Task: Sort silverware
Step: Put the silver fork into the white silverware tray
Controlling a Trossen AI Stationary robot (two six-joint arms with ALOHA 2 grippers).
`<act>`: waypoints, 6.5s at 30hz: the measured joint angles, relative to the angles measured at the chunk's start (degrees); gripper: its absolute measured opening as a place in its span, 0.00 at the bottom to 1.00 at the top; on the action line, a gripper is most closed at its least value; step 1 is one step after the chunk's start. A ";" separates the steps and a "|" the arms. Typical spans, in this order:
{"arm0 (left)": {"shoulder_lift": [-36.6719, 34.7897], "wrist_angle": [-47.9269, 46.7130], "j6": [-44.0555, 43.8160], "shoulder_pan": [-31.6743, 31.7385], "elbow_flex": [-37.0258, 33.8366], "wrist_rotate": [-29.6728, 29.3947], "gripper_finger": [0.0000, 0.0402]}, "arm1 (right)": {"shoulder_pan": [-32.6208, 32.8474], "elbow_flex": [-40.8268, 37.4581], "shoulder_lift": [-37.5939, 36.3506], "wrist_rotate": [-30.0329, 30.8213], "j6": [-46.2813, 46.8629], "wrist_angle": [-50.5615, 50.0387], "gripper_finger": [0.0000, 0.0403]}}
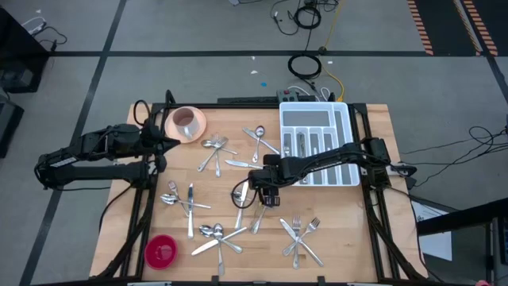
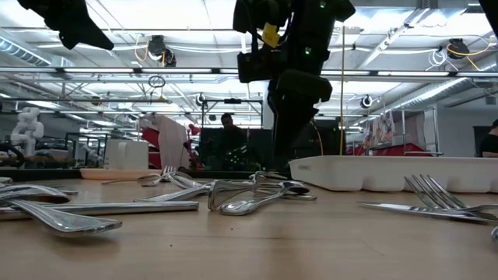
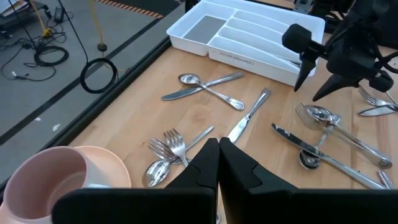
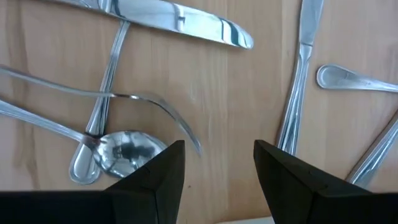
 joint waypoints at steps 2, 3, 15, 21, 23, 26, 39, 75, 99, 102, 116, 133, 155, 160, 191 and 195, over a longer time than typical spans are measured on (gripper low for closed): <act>0.00 0.00 -0.01 0.00 0.00 0.00 0.02 | -0.08 -0.58 -0.02 0.00 -0.42 1.50 0.46; 0.00 0.00 -0.02 0.00 0.00 0.00 0.02 | -0.08 -1.01 -0.02 -0.18 -0.44 2.10 0.46; 0.00 0.00 0.00 -0.02 0.00 -1.21 0.02 | -0.11 -2.86 0.00 -1.51 -2.97 4.86 0.46; 0.00 0.00 0.00 -0.02 0.00 -1.27 0.02 | -0.37 -5.00 0.02 -2.53 -2.82 6.06 0.46; 0.00 0.00 0.02 -0.02 0.00 -1.61 0.02 | -0.52 -5.25 0.04 -2.31 -2.91 5.76 0.46; 0.00 0.00 0.01 -0.02 0.00 -2.89 0.02 | -1.05 -5.25 0.04 -2.66 -3.56 6.82 0.44; 0.00 -0.02 0.07 -0.02 0.00 -3.33 0.02 | -1.75 -5.25 0.04 -3.79 -4.46 9.07 0.40; 0.00 -1.09 0.39 0.00 0.00 -4.11 0.02 | -1.70 -1.71 4.18 -5.28 -5.95 3.15 0.00; 0.09 -0.83 1.56 -0.02 0.00 -4.08 0.02 | -17.09 32.33 2.83 -0.70 -31.22 -44.35 0.00; 0.17 -0.85 1.61 0.00 0.00 -4.55 0.02 | -21.28 29.74 3.21 -0.99 -34.14 -44.46 0.00; 0.17 -1.16 -2.96 -0.02 0.00 -5.33 0.02 | -27.12 15.51 3.23 -1.15 -54.23 -44.48 0.00; 0.20 -1.26 -3.04 -0.02 0.00 -8.61 0.02 | -28.22 14.95 3.23 5.01 -63.79 -44.43 0.00; 0.20 -1.44 -3.02 -0.02 0.00 -9.07 0.02 | -25.30 26.82 15.47 7.55 -68.13 -44.47 0.00; 0.20 -1.51 -2.99 -0.02 0.00 -9.07 0.02 | -25.32 33.51 15.47 5.42 -68.62 -44.25 0.00; 0.22 -2.71 -2.86 0.00 0.00 -11.27 0.02 | -29.65 33.20 14.95 0.26 -66.94 -44.56 0.00; 0.22 -2.71 -2.86 0.00 0.00 -11.39 0.02 | -30.00 33.16 15.13 -0.75 -68.60 -44.41 0.00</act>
